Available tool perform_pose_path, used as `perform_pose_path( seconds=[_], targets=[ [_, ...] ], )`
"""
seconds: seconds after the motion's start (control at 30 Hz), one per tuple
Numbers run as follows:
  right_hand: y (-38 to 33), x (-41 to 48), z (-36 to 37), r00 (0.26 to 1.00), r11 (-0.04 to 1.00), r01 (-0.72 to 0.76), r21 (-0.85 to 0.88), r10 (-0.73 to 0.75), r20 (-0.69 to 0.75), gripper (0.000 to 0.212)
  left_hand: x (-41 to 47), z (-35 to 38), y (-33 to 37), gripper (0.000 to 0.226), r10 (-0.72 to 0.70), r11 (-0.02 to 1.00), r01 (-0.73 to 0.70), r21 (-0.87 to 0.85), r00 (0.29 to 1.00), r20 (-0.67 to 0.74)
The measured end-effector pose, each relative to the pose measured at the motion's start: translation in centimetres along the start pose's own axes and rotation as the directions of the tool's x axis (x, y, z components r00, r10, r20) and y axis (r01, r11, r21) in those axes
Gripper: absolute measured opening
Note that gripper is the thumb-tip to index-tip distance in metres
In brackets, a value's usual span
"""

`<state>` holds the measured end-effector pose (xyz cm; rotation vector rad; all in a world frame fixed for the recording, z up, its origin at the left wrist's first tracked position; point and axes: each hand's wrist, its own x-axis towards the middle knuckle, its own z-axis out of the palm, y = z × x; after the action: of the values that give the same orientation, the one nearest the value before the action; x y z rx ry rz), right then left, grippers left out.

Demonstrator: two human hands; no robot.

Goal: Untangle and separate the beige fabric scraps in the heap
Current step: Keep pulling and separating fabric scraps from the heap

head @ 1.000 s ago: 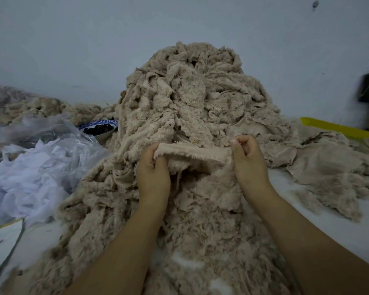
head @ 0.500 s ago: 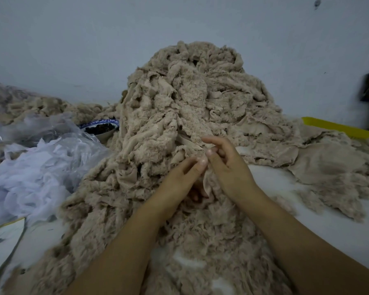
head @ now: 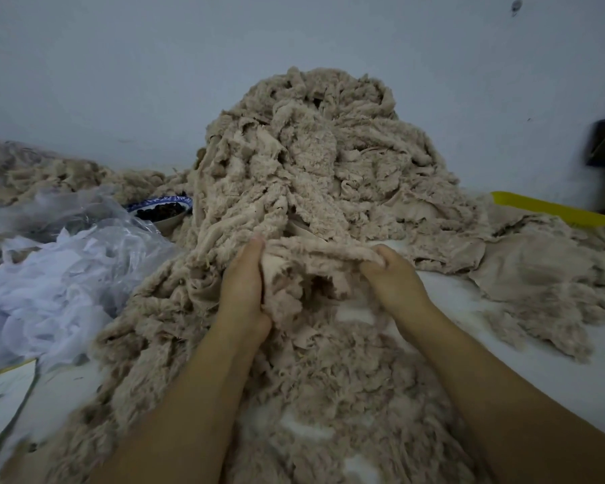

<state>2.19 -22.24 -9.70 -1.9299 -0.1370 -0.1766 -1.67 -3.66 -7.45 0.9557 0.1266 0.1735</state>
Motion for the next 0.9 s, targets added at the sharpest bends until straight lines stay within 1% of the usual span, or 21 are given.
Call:
perform_pose_path(
  seconds=[0.03, 0.07, 0.13, 0.17, 0.2, 0.23, 0.27, 0.3, 0.33, 0.37, 0.43, 0.47, 0.53, 0.6, 0.63, 0.67, 0.7, 0.73, 0.8, 0.87, 0.9],
  targets=[
    [0.1, 0.2, -0.3, 0.998, 0.994, -0.055, 0.094, 0.055, -0.001, 0.015, 0.1, -0.2, 0.2, 0.033, -0.013, 0.999, 0.013, -0.044, 1.0, -0.016],
    [0.0, 0.3, -0.4, 0.996, 0.977, -0.092, 0.192, 0.091, 0.014, 0.017, 0.2, -0.5, 0.3, 0.036, -0.025, 0.999, 0.023, -0.048, 0.999, -0.035],
    [-0.3, 0.2, -0.4, 0.99, 0.913, -0.142, 0.383, 0.129, 0.059, 0.03, 0.3, -0.7, 0.3, 0.041, -0.019, 1.0, 0.019, 0.008, 0.998, -0.064],
    [-0.3, 0.3, -0.4, 0.99, 0.889, -0.136, 0.437, 0.113, 0.078, 0.028, 0.2, -0.5, 0.2, 0.039, 0.001, 0.997, 0.004, 0.083, 0.998, -0.059],
    [-0.2, 0.3, -0.3, 0.992, 0.882, -0.114, 0.457, 0.079, 0.094, 0.019, -0.1, -0.2, 0.0, 0.033, 0.037, 0.976, -0.027, 0.215, 0.998, -0.042],
    [-0.3, 0.3, -0.1, 0.993, 0.881, -0.091, 0.464, 0.047, 0.107, 0.016, -0.3, 0.0, -0.2, 0.027, 0.078, 0.924, -0.07, 0.377, 0.997, -0.006],
    [-0.6, 0.1, 0.0, 0.994, 0.882, -0.078, 0.465, 0.031, 0.108, 0.016, -0.7, 0.3, -0.2, 0.026, 0.105, 0.839, -0.127, 0.53, 0.992, 0.07],
    [-0.7, 0.0, 0.2, 0.995, 0.885, -0.065, 0.461, 0.019, 0.102, 0.017, -1.1, 0.6, -0.4, 0.027, 0.104, 0.749, -0.19, 0.634, 0.98, 0.171],
    [-1.0, -0.1, 0.5, 0.996, 0.894, -0.048, 0.445, 0.008, 0.09, 0.016, -1.2, 0.7, -0.8, 0.029, 0.067, 0.692, -0.236, 0.683, 0.962, 0.265],
    [-1.1, -0.2, 0.7, 0.997, 0.909, -0.026, 0.416, -0.006, 0.077, 0.016, -1.1, 0.8, -1.3, 0.027, 0.028, 0.677, -0.268, 0.686, 0.94, 0.339],
    [-1.3, -0.5, 0.9, 0.998, 0.943, 0.017, 0.332, -0.036, 0.05, 0.02, -0.9, 0.7, -2.2, 0.015, -0.015, 0.705, -0.269, 0.656, 0.92, 0.392],
    [-1.5, -0.6, 1.1, 0.999, 0.95, 0.024, 0.31, -0.036, 0.034, 0.028, -0.9, 0.6, -2.5, 0.009, -0.007, 0.725, -0.257, 0.639, 0.925, 0.38],
    [-1.7, -0.5, 0.7, 1.0, 0.94, -0.004, 0.341, 0.005, -0.004, 0.042, -1.0, 0.6, -2.4, 0.014, 0.034, 0.763, -0.216, 0.609, 0.955, 0.295],
    [-1.6, -0.1, -0.3, 0.996, 0.908, -0.038, 0.418, 0.07, -0.062, 0.039, -0.8, 0.2, -1.8, 0.024, 0.075, 0.83, -0.173, 0.53, 0.976, 0.202],
    [-1.4, 0.3, -0.9, 0.989, 0.885, -0.062, 0.461, 0.118, -0.094, 0.038, -0.5, 0.0, -1.4, 0.028, 0.074, 0.886, -0.132, 0.444, 0.987, 0.146],
    [-1.3, 0.5, -1.5, 0.979, 0.864, -0.081, 0.497, 0.162, -0.123, 0.041, -0.1, -0.3, -0.8, 0.029, 0.05, 0.944, -0.081, 0.32, 0.993, 0.103],
    [-1.0, 0.6, -2.0, 0.973, 0.858, -0.086, 0.507, 0.182, -0.143, 0.043, 0.1, -0.6, -0.3, 0.033, 0.022, 0.984, -0.038, 0.175, 0.995, 0.094],
    [-0.7, 0.6, -2.3, 0.972, 0.877, -0.084, 0.472, 0.176, -0.154, 0.044, 0.3, -0.8, 0.0, 0.038, 0.0, 1.0, -0.003, 0.03, 0.995, 0.105],
    [-0.3, 0.5, -1.8, 0.993, 0.958, -0.045, 0.284, 0.074, -0.092, 0.034, 0.3, -0.7, 0.4, 0.042, -0.036, 0.964, 0.075, -0.253, 0.987, 0.156],
    [-0.4, -0.1, -0.3, 0.991, 0.993, 0.103, 0.058, -0.108, 0.076, 0.009, 0.1, -0.5, 0.4, 0.05, -0.066, 0.869, 0.174, -0.463, 0.968, 0.241],
    [-0.4, -0.5, 0.6, 0.965, 0.977, 0.205, -0.053, -0.193, 0.175, 0.01, 0.1, -0.4, 0.4, 0.05, -0.07, 0.829, 0.207, -0.52, 0.96, 0.272]
  ],
)
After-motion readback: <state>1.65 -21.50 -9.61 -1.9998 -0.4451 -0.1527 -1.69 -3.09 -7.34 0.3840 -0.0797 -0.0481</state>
